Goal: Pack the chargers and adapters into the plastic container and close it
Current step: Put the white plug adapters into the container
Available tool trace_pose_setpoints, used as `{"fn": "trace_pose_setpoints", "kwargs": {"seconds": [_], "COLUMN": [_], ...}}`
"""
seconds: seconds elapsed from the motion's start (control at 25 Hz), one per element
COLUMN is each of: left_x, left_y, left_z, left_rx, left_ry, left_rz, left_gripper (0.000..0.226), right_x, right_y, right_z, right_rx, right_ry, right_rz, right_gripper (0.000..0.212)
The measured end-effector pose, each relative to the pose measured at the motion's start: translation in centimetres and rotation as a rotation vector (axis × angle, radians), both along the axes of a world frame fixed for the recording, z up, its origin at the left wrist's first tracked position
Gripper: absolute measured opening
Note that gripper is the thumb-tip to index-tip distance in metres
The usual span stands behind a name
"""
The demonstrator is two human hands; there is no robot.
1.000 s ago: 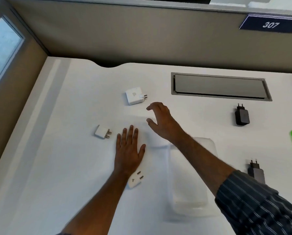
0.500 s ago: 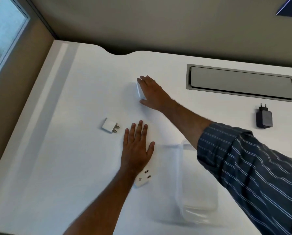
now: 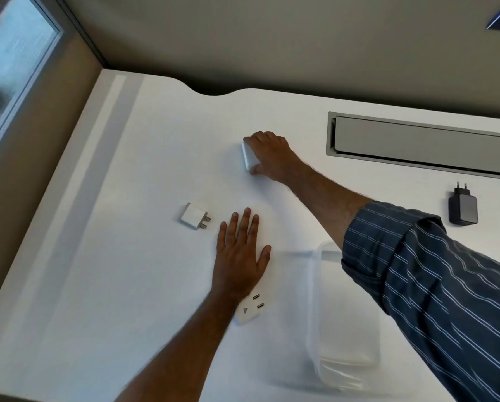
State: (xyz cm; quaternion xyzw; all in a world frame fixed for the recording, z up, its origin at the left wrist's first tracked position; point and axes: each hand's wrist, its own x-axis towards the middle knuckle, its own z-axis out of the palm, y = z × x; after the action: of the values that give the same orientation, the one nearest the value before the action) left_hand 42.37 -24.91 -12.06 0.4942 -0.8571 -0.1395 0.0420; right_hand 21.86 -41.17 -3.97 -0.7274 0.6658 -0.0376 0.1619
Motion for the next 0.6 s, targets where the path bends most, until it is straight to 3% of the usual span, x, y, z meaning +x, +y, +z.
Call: {"fn": "trace_pose_setpoints", "kwargs": {"seconds": [0.4, 0.6], "left_x": [0.2, 0.1], "left_y": [0.0, -0.6], "left_z": [0.8, 2.7], "left_rx": [0.036, 0.156], "left_ry": [-0.039, 0.003], "left_rz": [-0.006, -0.020], "left_gripper": [0.072, 0.074], "right_x": [-1.4, -2.6], "right_y": [8.4, 15.4], "right_z": [4.1, 7.9], "right_rx": [-0.029, -0.065], "right_ry": [-0.144, -0.159], "right_rz": [-0.106, -0.186], "right_gripper": [0.076, 0.074]}}
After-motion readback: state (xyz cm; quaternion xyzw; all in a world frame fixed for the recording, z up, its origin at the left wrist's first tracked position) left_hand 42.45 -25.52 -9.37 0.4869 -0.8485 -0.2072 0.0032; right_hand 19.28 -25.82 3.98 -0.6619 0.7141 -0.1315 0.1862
